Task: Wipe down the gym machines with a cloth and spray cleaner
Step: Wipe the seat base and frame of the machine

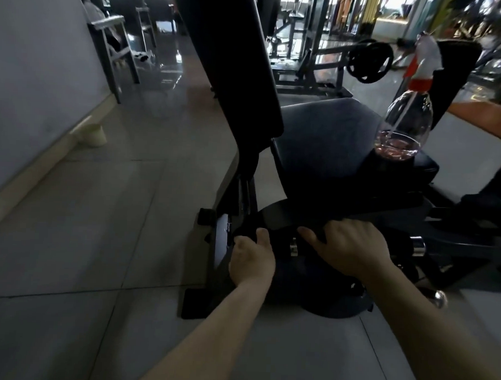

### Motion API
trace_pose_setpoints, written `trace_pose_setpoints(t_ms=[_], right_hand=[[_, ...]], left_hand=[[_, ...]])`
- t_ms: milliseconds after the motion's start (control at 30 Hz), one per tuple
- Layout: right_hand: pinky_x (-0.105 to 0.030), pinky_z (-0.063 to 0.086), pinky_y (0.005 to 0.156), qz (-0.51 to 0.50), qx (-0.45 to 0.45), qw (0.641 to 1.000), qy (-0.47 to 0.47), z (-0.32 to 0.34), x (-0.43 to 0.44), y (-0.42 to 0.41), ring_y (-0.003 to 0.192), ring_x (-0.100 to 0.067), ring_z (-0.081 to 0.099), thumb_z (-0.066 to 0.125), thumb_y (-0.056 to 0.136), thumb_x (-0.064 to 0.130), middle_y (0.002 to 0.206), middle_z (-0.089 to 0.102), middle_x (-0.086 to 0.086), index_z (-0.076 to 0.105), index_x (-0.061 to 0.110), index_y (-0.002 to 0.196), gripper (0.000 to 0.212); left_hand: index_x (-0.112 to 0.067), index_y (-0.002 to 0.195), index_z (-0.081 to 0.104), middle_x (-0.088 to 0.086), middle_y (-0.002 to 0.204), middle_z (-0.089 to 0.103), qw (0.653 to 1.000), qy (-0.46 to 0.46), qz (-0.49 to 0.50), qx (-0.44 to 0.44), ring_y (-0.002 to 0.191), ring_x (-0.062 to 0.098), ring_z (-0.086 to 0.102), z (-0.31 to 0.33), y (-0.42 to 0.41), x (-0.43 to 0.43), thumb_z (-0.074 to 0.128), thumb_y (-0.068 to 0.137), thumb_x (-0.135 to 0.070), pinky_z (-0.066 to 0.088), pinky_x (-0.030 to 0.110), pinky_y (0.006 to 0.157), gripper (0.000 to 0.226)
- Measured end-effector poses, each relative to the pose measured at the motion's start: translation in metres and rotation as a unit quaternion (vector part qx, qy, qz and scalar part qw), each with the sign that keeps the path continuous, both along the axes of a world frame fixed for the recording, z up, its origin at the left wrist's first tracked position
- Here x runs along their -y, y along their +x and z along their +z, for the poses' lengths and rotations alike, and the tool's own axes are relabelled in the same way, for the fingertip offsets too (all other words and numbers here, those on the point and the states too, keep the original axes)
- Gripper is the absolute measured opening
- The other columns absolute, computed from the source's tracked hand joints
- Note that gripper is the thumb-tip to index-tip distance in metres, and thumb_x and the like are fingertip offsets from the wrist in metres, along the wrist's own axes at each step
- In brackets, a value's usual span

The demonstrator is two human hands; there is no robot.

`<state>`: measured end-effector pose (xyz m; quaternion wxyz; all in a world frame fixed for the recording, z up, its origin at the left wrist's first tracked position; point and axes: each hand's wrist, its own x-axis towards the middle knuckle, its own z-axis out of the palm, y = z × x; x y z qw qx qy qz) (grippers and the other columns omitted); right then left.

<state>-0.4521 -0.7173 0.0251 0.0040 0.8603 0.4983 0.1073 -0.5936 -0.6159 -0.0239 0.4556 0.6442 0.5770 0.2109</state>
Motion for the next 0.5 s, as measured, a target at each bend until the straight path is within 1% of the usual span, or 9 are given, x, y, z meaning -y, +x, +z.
trace_pose_setpoints(t_ms=[33,67,133,200,267,300,367,433,500], right_hand=[[-0.032,0.048,0.058,-0.003,0.009,1.000,0.003,0.000,0.001,-0.001,0.061,-0.019,0.063,0.019,0.092,0.079,0.056,0.052,0.006,0.053,0.017,0.059,0.077],[-0.032,0.049,0.058,-0.005,0.017,1.000,0.002,-0.001,0.001,0.000,0.061,-0.019,0.063,0.019,0.092,0.079,0.057,0.053,0.005,0.054,0.017,0.059,0.078],[-0.032,0.050,0.059,-0.006,0.022,1.000,0.000,-0.001,0.001,0.000,0.062,-0.018,0.063,0.018,0.091,0.080,0.059,0.057,0.004,0.056,0.018,0.060,0.079],[-0.032,0.050,0.060,-0.011,0.010,1.000,0.002,0.000,0.000,-0.001,0.063,-0.019,0.064,0.020,0.091,0.080,0.062,0.060,0.004,0.057,0.018,0.061,0.078],[-0.033,0.051,0.061,-0.012,-0.005,1.000,0.003,0.003,0.000,-0.001,0.063,-0.020,0.063,0.020,0.090,0.080,0.062,0.060,0.004,0.057,0.018,0.062,0.077],[-0.033,0.052,0.062,-0.011,-0.009,1.000,0.003,0.005,0.001,-0.002,0.062,-0.020,0.063,0.020,0.090,0.080,0.062,0.060,0.004,0.056,0.018,0.062,0.077],[-0.033,0.053,0.063,-0.006,-0.012,1.000,0.000,0.005,0.001,-0.004,0.062,-0.019,0.063,0.018,0.090,0.079,0.062,0.060,0.004,0.057,0.018,0.062,0.078],[-0.033,0.054,0.064,-0.010,-0.013,1.000,-0.002,0.005,0.001,-0.004,0.062,-0.019,0.064,0.017,0.090,0.079,0.063,0.061,0.004,0.057,0.018,0.062,0.078],[-0.033,0.053,0.064,-0.019,-0.013,1.000,-0.006,0.004,-0.001,-0.004,0.064,-0.020,0.064,0.018,0.091,0.078,0.065,0.061,0.004,0.056,0.018,0.063,0.076]], left_hand=[[-0.008,0.111,0.046,0.001,0.086,0.055,1.000,0.000,-0.018,-0.014,0.089,0.028,0.057,0.003,-0.003,-0.006,0.033,0.106,-0.050,0.049,0.040,0.088,0.044],[-0.005,0.119,0.050,0.005,0.096,0.060,0.999,0.003,-0.040,-0.031,0.094,0.030,0.058,0.008,-0.006,-0.014,0.033,0.107,-0.048,0.045,0.037,0.086,0.048],[0.000,0.133,0.051,0.015,0.123,0.062,0.993,-0.004,-0.097,-0.073,0.111,0.033,0.058,0.008,-0.007,-0.037,0.035,0.107,-0.047,0.042,0.033,0.088,0.056],[-0.001,0.140,0.050,0.016,0.141,0.055,0.989,-0.036,-0.120,-0.078,0.123,0.033,0.056,0.009,-0.006,-0.059,0.037,0.104,-0.054,0.045,0.038,0.103,0.066],[-0.004,0.150,0.043,0.013,0.154,0.044,0.991,-0.058,-0.115,-0.023,0.136,0.031,0.047,0.007,-0.010,-0.063,0.041,0.100,-0.062,0.039,0.043,0.114,0.076],[-0.004,0.152,0.040,0.011,0.153,0.045,0.992,-0.069,-0.103,0.020,0.136,0.030,0.047,0.009,-0.013,-0.054,0.042,0.101,-0.062,0.037,0.041,0.115,0.077],[-0.001,0.150,0.039,0.012,0.135,0.054,0.990,-0.080,-0.098,0.060,0.125,0.029,0.053,0.011,-0.021,-0.032,0.041,0.105,-0.055,0.040,0.036,0.107,0.070],[0.001,0.147,0.039,0.017,0.139,0.052,0.986,-0.075,-0.142,0.032,0.130,0.033,0.051,0.007,-0.024,-0.018,0.037,0.107,-0.052,0.039,0.037,0.107,0.067],[0.001,0.147,0.040,0.019,0.149,0.047,0.984,-0.060,-0.167,-0.027,0.138,0.036,0.045,0.010,-0.021,-0.028,0.032,0.108,-0.052,0.036,0.039,0.110,0.066]])
